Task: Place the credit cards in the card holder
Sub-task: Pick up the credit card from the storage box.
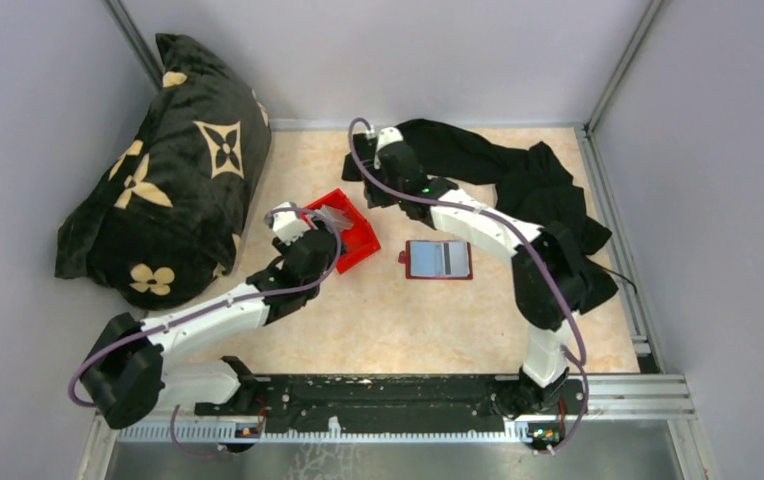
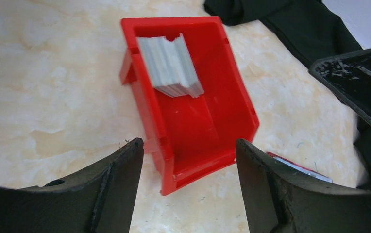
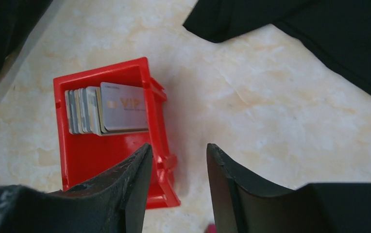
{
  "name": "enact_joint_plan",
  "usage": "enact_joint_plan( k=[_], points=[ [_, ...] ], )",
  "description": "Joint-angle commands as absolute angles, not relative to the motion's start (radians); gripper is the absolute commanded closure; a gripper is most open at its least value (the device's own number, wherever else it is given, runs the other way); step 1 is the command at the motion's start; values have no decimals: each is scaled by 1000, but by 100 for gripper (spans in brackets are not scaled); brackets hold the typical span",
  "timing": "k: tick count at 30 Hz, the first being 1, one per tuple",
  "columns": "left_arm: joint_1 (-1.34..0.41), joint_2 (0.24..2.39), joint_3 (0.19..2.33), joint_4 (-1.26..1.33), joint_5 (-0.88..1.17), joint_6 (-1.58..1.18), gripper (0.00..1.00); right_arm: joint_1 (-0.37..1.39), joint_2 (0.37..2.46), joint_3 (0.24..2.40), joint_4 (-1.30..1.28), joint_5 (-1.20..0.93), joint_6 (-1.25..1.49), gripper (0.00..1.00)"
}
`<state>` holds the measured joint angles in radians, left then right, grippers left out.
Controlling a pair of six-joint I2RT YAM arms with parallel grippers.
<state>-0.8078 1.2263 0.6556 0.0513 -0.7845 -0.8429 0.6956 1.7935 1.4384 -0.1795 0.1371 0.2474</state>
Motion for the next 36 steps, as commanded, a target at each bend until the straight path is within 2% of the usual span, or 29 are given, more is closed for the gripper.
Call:
enact_joint_plan(
  k=[1,7,16,27,36],
  points=[
    [-775,1175,607,35,-806,-935,24,744,1916,1624,-234,67,195,54],
    [-709,1169,570,2,-775,-1020,22,788,2074,1815,-300,29,169,53],
    [-613,1181,505,86,-690,-1036,22,808,2248,2012,-355,11,157,53],
    [-570,1196,477,128,-668,-1024,22,809,2349,2115,-386,7,156,53],
    [-540,1219,455,158,-643,-1015,22,789,2363,2084,-369,-64,221,53]
  ],
)
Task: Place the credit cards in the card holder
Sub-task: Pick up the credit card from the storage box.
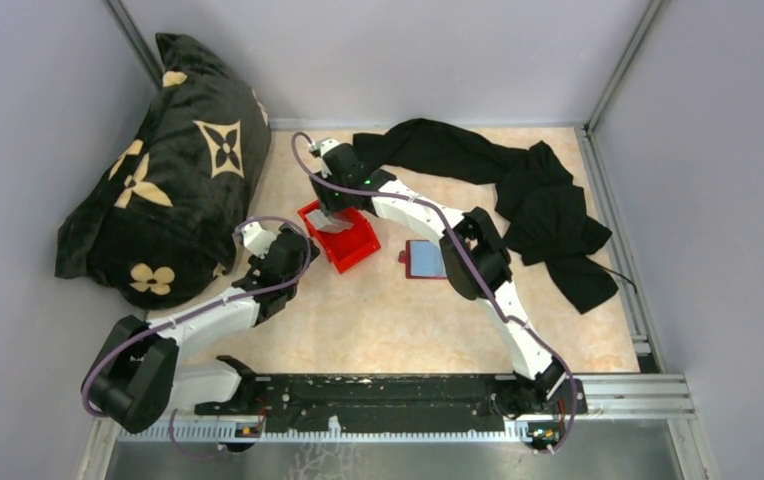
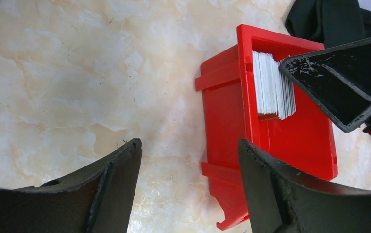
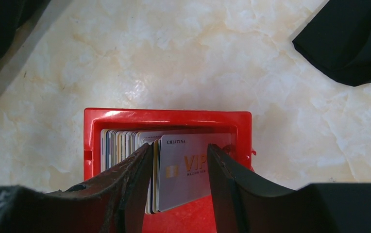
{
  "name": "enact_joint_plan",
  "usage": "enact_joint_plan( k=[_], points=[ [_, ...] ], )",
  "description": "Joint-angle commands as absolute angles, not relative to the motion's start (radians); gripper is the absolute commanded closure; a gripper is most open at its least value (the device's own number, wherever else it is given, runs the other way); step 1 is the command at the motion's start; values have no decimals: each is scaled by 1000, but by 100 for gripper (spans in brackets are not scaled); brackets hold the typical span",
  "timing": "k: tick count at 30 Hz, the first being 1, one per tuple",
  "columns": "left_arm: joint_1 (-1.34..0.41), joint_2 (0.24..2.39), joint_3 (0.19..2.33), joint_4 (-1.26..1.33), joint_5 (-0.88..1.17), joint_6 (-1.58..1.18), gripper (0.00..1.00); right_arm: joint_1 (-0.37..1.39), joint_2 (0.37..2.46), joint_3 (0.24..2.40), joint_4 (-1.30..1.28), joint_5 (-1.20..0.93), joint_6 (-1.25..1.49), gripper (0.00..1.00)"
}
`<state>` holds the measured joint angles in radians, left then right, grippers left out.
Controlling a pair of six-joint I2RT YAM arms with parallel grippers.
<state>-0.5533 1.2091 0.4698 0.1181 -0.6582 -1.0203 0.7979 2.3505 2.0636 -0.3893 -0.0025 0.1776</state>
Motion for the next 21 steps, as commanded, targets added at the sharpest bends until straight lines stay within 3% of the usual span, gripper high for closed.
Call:
enact_joint_plan(
  k=[1,9,21],
  points=[
    [-539,1218,454,160,-641,-1013,22,782,2362,2073,-363,-85,236,53],
    [-525,1229,444,217,-624,-981,22,723,2317,1938,-246,-251,358,54],
    [-507,1317,478,261,-516,-961,22,711,2283,1860,-233,-276,370,57]
  ],
)
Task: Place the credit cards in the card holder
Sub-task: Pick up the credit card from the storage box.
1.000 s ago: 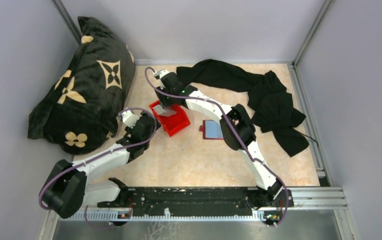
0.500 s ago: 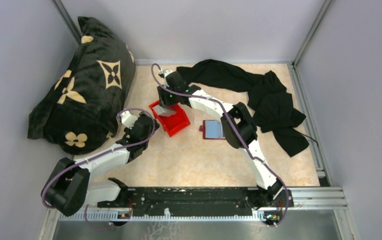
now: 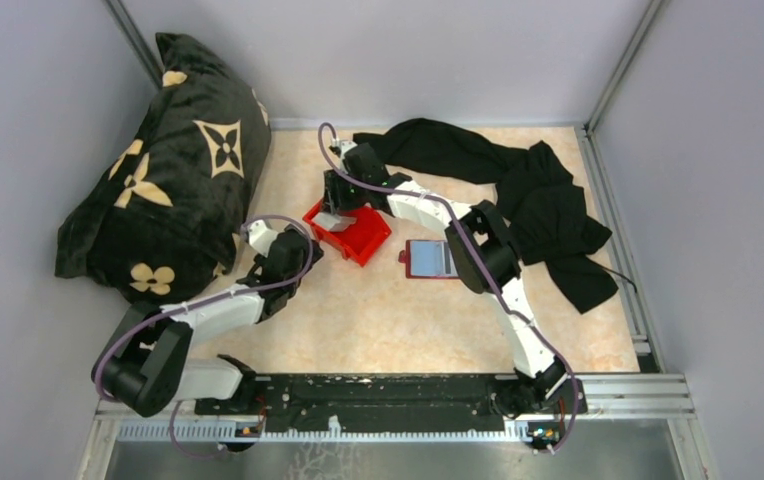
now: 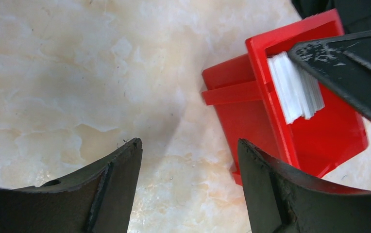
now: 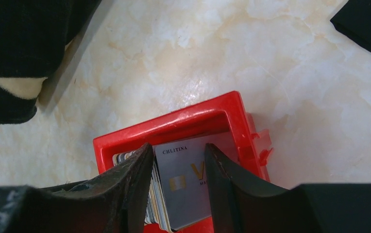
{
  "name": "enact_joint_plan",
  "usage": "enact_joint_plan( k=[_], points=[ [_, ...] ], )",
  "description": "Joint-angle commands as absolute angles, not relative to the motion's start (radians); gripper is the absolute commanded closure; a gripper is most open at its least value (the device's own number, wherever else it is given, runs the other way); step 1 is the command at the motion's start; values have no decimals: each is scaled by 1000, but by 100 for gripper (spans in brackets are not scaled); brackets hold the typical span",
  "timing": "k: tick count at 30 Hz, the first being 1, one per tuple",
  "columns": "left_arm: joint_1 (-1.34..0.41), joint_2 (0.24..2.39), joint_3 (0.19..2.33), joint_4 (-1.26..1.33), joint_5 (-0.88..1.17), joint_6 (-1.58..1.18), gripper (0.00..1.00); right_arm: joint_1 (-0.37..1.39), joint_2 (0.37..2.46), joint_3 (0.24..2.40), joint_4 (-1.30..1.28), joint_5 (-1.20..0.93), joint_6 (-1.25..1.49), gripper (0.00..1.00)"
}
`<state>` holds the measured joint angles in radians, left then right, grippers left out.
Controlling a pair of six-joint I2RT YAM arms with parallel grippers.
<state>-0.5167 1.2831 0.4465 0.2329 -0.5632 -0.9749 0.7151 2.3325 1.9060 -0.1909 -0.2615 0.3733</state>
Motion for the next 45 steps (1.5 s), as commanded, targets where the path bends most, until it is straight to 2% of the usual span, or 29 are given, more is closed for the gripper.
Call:
enact_joint_plan(
  k=[1,16,45],
  points=[
    [-507,1329,484,261,-511,-964,22,711,2278,1855,-232,-275,370,57],
    [-506,1497,592,221,-471,-969,22,710,2203,1790,-204,-293,373,63],
    [-485,1541,644,195,-465,-952,21,704,2122,1750,-175,-316,400,68]
  ],
)
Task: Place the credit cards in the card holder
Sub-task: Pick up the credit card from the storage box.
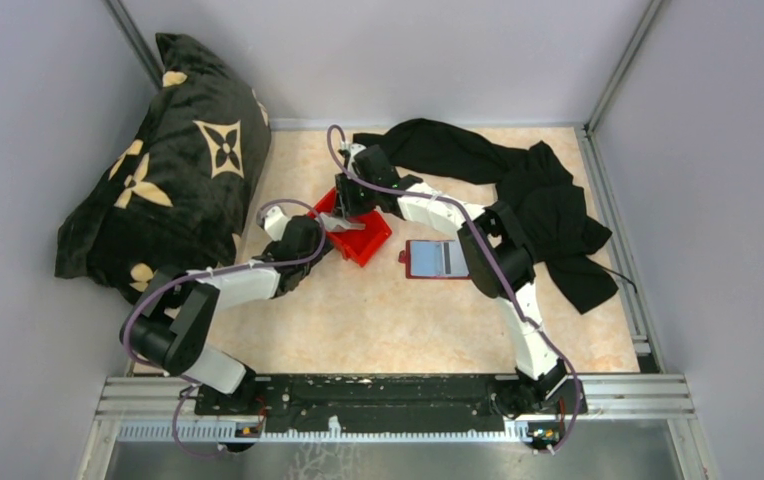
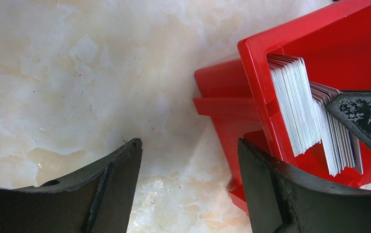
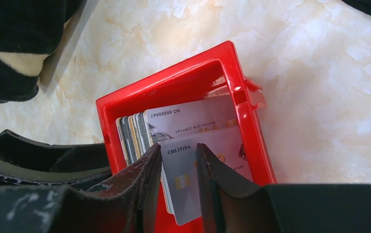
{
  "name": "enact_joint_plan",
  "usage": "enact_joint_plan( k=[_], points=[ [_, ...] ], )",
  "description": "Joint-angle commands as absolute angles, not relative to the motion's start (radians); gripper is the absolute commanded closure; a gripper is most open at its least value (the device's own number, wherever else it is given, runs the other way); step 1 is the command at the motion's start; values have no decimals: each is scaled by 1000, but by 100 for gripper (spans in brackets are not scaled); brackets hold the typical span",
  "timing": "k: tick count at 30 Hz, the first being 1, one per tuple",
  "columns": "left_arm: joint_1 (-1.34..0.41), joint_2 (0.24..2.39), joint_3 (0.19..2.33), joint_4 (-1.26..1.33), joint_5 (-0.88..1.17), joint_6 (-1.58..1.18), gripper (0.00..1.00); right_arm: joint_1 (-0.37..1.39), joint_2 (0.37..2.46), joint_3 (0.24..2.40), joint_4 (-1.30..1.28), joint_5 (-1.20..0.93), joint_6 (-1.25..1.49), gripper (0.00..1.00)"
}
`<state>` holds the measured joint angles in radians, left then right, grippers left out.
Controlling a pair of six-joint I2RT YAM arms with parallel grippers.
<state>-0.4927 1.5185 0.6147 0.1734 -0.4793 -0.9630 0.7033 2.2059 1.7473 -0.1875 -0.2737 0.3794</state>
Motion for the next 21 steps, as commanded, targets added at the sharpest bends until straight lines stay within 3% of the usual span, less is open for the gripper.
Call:
enact_joint_plan(
  k=[1,13,21],
  points=[
    [-485,1543,645,196,-464,-951,21,704,2120,1750,-175,-316,400,68],
    [-483,1554,662,194,-461,-943,21,698,2094,1747,-185,-308,401,73],
    [-482,1554,663,195,-462,-937,21,704,2068,1746,-252,-126,328,80]
  ],
)
